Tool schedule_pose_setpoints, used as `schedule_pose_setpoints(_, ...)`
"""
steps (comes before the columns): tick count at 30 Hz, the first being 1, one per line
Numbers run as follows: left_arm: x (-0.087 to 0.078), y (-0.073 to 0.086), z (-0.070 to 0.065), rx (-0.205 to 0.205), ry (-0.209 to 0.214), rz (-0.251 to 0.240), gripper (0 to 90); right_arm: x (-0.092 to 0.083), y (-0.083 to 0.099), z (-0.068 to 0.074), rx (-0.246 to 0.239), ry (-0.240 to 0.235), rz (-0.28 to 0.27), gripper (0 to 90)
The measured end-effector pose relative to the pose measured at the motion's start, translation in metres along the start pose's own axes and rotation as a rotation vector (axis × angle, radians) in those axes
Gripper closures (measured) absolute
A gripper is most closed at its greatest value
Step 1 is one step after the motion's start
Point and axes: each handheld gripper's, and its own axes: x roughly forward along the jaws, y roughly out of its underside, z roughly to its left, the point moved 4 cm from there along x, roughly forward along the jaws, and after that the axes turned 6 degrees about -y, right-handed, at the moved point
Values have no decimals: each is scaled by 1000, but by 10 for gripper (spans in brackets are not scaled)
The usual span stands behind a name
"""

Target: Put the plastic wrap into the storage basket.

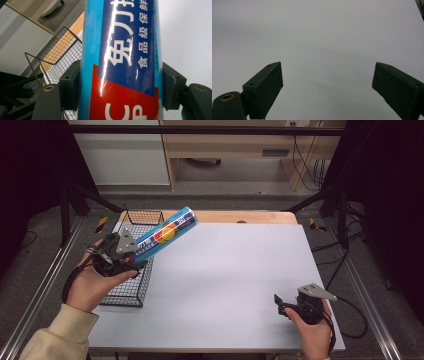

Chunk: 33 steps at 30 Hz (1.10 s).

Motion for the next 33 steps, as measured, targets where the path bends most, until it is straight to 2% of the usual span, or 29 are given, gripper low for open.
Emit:
schedule_pose_setpoints(6,0,4,2,-31,-35,39,318,0,0,1,-2,-4,-4,101)
schedule_pose_setpoints(13,2,12,5,-87,-72,76,318,-1,0,0,-1,-1,-8,101)
schedule_pose_setpoints(17,4,16,6,-95,-89,87,318,-1,0,0,3,-3,-10,101)
schedule_pose_setpoints(27,5,26,10,-134,-113,105,318,-1,-1,1,6,-12,-13,101)
schedule_pose_setpoints(33,4,31,12,-150,-113,113,318,-1,-1,1,6,-11,-12,102)
